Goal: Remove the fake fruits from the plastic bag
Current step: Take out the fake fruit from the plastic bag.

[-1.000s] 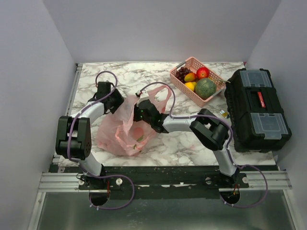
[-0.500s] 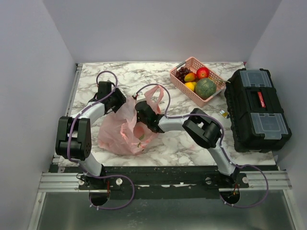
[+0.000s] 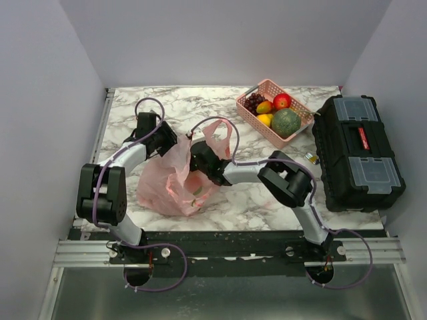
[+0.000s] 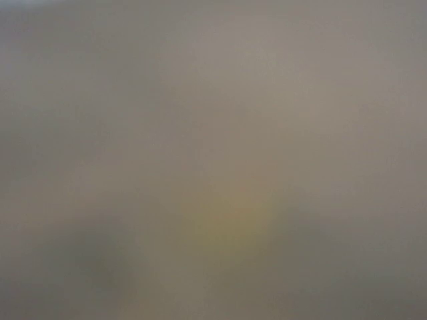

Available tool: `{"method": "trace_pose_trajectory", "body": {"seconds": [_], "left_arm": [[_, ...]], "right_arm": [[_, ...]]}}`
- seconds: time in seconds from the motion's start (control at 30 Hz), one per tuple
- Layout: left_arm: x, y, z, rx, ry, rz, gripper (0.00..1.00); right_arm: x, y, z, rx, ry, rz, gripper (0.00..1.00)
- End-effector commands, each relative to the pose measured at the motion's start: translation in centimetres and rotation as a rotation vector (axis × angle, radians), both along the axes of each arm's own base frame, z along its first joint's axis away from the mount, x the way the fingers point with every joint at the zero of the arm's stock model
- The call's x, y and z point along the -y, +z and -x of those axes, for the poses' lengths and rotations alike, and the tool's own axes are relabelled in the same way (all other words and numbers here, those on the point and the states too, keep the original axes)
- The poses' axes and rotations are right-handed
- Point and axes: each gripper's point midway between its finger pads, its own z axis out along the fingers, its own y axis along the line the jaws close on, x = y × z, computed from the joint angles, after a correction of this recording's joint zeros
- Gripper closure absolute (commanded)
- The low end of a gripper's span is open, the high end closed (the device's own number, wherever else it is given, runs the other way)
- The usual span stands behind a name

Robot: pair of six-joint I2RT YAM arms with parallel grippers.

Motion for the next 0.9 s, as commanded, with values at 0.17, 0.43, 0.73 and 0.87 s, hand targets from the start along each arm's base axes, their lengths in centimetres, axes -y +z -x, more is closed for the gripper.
{"method": "trace_pose_trajectory", "body": {"seconds": [0.17, 0.43, 0.73, 0.87], "left_arm": [[0.7, 4.3, -0.1, 0.142, -0.059, -0.074, 0.47], [-0.3, 9.2, 0.1, 0.322, -0.071, -0.173, 0.44], [-3.6, 14.6, 0.9, 0.506, -0.004, -0.414, 0.33], [-3.5, 17.4, 1.6, 0.612, -0.04, -0.537, 0.29]], "right_arm": [[4.6, 6.1, 2.5, 0.036, -0.028, -0.007, 0.77], [8.3, 7.1, 5.9, -0.014, 0.005, 0.034, 0.85], [10.9, 8.0, 9.4, -0.073, 0.071, 0.047, 0.88], [11.2, 8.7, 11.0, -0.102, 0.121, 0.025, 0.91]]}}
